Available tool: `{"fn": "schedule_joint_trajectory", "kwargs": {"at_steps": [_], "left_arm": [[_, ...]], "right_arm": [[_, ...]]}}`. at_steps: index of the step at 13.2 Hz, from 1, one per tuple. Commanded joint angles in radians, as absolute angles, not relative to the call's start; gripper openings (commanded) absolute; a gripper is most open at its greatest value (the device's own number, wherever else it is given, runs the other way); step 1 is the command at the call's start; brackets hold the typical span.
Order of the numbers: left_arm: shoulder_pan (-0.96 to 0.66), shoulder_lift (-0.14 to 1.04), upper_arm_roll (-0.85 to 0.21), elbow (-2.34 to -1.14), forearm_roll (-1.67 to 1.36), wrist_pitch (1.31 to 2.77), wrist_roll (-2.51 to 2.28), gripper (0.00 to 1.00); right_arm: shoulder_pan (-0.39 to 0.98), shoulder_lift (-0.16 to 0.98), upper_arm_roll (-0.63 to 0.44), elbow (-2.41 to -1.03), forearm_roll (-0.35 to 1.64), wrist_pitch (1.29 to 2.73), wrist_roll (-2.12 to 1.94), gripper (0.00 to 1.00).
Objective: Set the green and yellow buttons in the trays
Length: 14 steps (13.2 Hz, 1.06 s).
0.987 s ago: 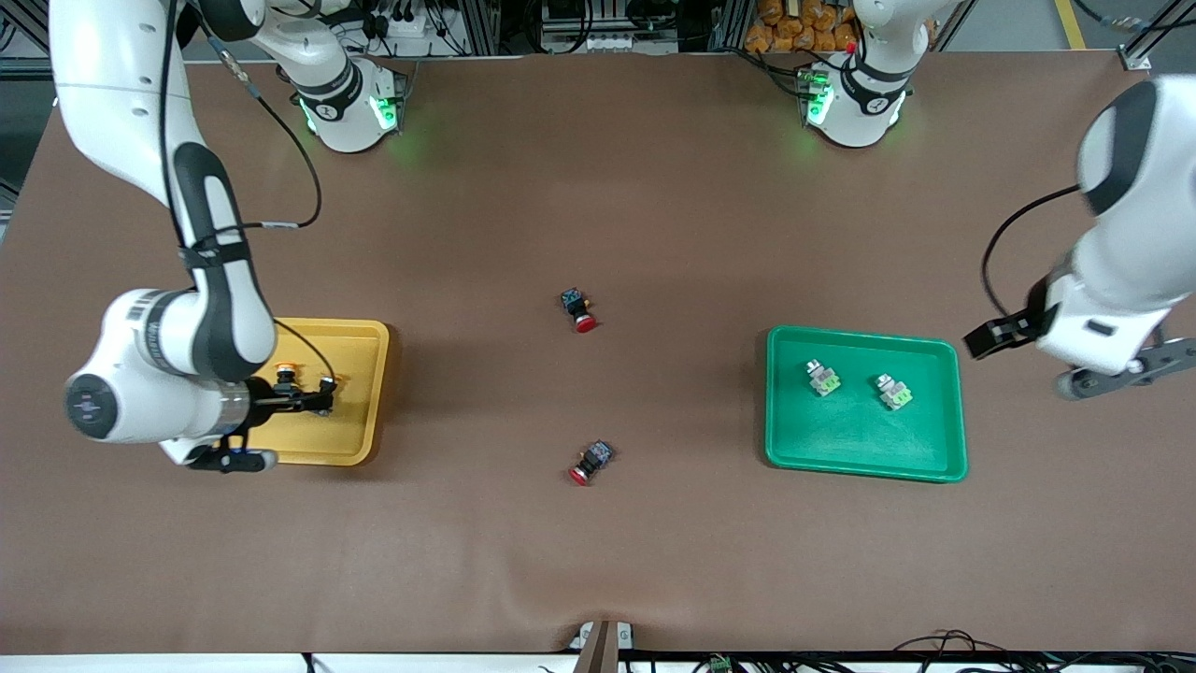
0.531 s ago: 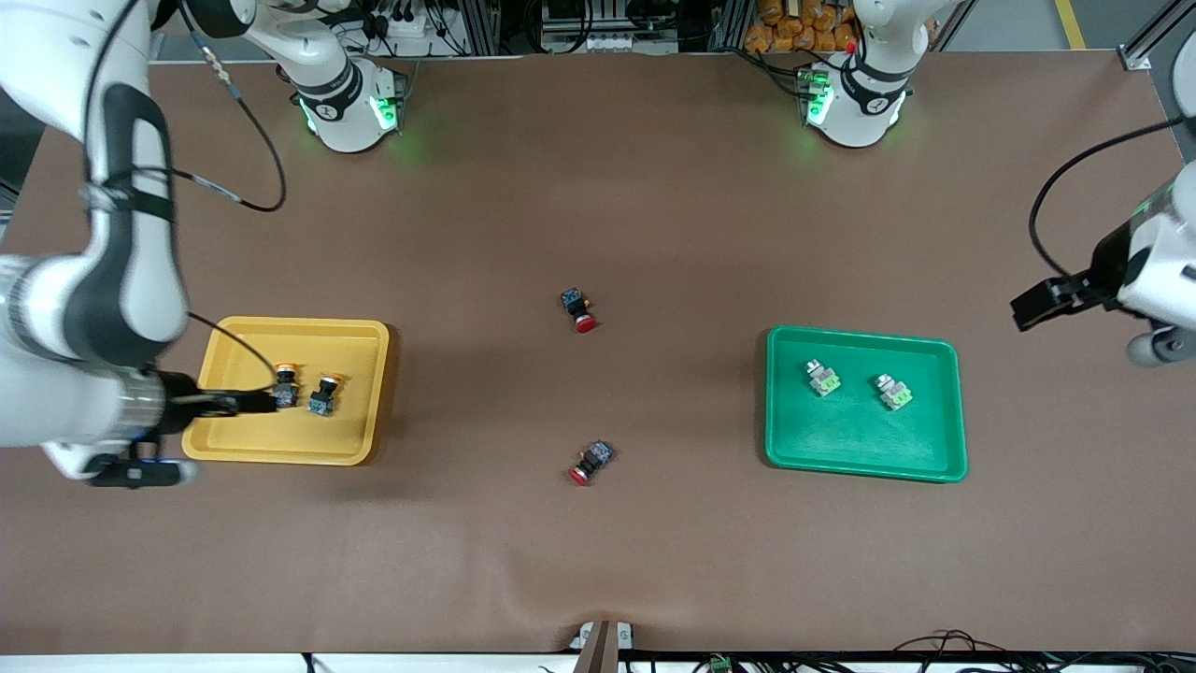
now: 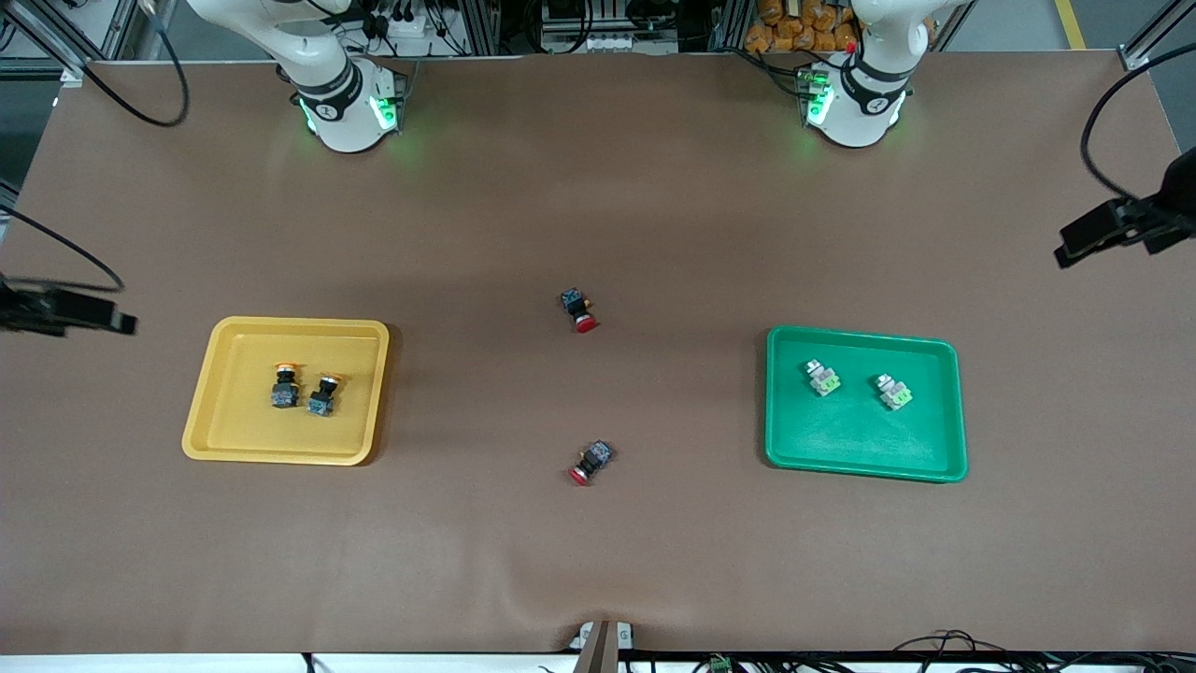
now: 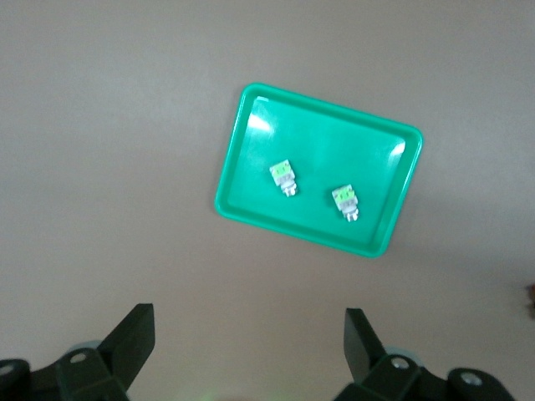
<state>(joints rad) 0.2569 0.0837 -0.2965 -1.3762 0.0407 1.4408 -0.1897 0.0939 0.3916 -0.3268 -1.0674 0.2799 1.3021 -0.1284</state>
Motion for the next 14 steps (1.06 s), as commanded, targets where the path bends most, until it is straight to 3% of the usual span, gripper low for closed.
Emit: {"fn": "schedule_joint_trajectory", "kwargs": {"at_steps": [1,5,7,12,14], "left_arm": [[0.118,0.006,-0.142,-1.451,0.015,1.414,-0.170,1.00],[0.045,-0.119,-0.068,-1.607,-0.023,1.460,-0.164,1.00],[0.038,-0.193,-0.067,-1.707,-0.023,1.505,-0.164,1.00],[-0.011,-0.216,-0.066,-1.723,-0.008,1.506,-0.184,1.00],[-0.011,-0.215,-0.069,-1.721,-0.008,1.520,-0.187,1.00]], "right_arm": [[0.081,0.318,-0.307,-1.081,0.214,1.260,-0.138,1.00],[0.028,0.218,-0.220,-1.101,0.145,1.209,-0.092,1.00],[-0.026,0.140,-0.128,-1.197,0.118,1.224,0.000,1.00],[-0.025,-0.033,-0.112,-1.465,0.086,1.311,-0.003,1.00],[0.004,-0.044,-0.100,-1.473,0.034,1.324,-0.003,1.00]]}}
